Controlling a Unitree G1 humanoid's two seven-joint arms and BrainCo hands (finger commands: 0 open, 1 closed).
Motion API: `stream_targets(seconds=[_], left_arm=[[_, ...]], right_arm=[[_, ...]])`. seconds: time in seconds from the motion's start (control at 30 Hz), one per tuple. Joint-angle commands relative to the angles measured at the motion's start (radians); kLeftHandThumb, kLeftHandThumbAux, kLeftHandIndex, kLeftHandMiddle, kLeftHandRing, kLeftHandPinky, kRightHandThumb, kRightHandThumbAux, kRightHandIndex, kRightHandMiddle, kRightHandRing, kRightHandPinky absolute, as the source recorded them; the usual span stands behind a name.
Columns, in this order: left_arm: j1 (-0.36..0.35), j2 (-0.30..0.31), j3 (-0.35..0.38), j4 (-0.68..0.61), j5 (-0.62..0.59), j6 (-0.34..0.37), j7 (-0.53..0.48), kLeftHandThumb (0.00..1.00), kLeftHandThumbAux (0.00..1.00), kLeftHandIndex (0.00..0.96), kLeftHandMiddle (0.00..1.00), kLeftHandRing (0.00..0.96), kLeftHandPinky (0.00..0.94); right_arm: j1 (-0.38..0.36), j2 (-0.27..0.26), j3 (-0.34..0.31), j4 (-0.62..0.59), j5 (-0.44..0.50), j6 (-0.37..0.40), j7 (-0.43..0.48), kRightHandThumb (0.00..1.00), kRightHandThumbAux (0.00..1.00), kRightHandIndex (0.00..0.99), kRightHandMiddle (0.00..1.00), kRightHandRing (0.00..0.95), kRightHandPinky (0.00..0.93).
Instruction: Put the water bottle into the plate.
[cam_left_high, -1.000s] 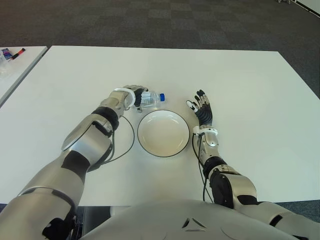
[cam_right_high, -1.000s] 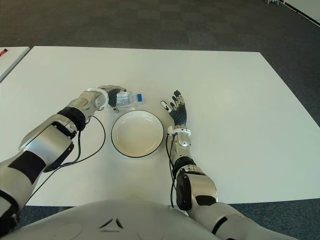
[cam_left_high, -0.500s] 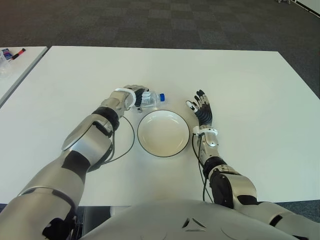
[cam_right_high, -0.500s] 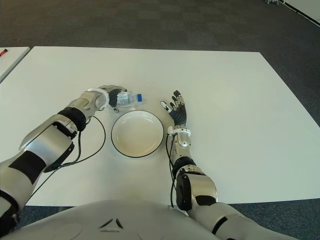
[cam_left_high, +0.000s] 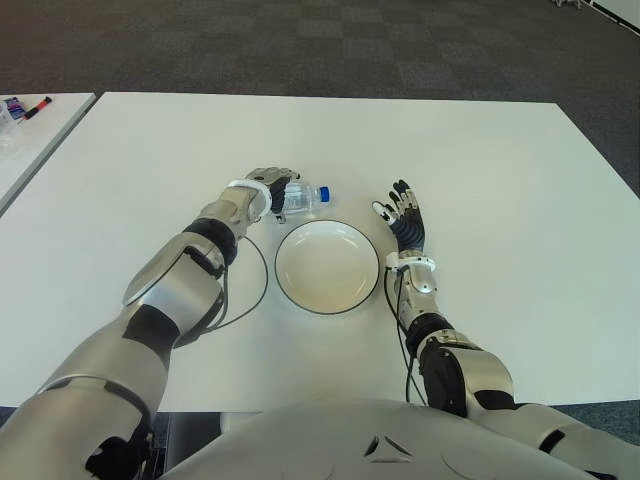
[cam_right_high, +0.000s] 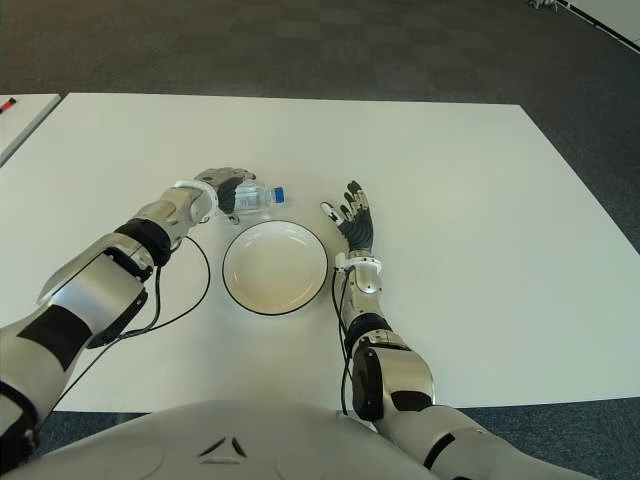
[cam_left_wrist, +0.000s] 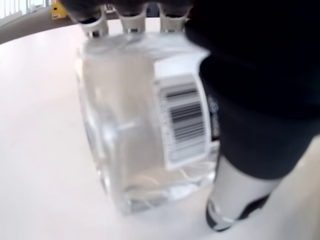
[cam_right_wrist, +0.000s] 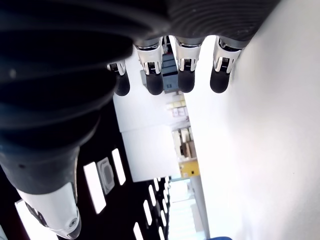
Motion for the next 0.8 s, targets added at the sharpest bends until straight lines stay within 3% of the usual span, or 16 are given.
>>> stream_targets(seconds=[0.03, 0.07, 0.1, 0.2, 0.33, 0.43, 0.57, 0.8], left_arm=[[0.057, -0.003, -0.045, 0.024, 0.051, -0.014, 0.065, 0.027, 0.947, 0.086, 0.071, 0.065, 0.157], [0.058, 0.001, -0.055, 0.022, 0.061, -0.017, 0.084, 0.267, 0.866, 0.203, 0.114, 0.109, 0.199], [0.059, 0.003, -0.064, 0.022, 0.071, -0.018, 0.103, 0.422, 0.814, 0.278, 0.142, 0.137, 0.226], [0.059, 0.003, -0.074, 0.025, 0.085, -0.018, 0.133, 0.61, 0.75, 0.37, 0.209, 0.205, 0.285], [0.06, 0.004, -0.083, 0.028, 0.093, -0.019, 0.161, 0.68, 0.725, 0.405, 0.266, 0.261, 0.33], [0.064, 0.002, -0.077, 0.028, 0.089, -0.021, 0.186, 0.7, 0.716, 0.415, 0.35, 0.344, 0.395], [0.065, 0.002, -0.075, 0.029, 0.088, -0.029, 0.2, 0.802, 0.689, 0.391, 0.453, 0.471, 0.504], [0.071, 0.0, -0.068, 0.03, 0.083, -0.039, 0.236, 0.827, 0.681, 0.369, 0.523, 0.583, 0.578]], right_arm=[[0.058, 0.014, -0.001, 0.043, 0.002, 0.037, -0.009, 0.033, 0.759, 0.059, 0.049, 0.037, 0.077], [0.058, 0.014, -0.001, 0.043, 0.002, 0.039, -0.009, 0.033, 0.76, 0.059, 0.05, 0.037, 0.078], [0.057, 0.014, 0.0, 0.043, 0.002, 0.04, -0.01, 0.033, 0.761, 0.059, 0.05, 0.037, 0.078], [0.057, 0.015, 0.0, 0.042, 0.003, 0.04, -0.009, 0.032, 0.762, 0.058, 0.05, 0.037, 0.079], [0.057, 0.016, 0.0, 0.042, 0.003, 0.038, -0.008, 0.031, 0.761, 0.057, 0.05, 0.037, 0.079], [0.058, 0.016, 0.0, 0.041, 0.003, 0.036, -0.008, 0.03, 0.759, 0.057, 0.05, 0.037, 0.079], [0.057, 0.016, 0.0, 0.041, 0.002, 0.038, -0.01, 0.028, 0.758, 0.058, 0.05, 0.038, 0.079], [0.058, 0.017, 0.0, 0.039, 0.003, 0.035, -0.01, 0.028, 0.762, 0.06, 0.053, 0.038, 0.08]])
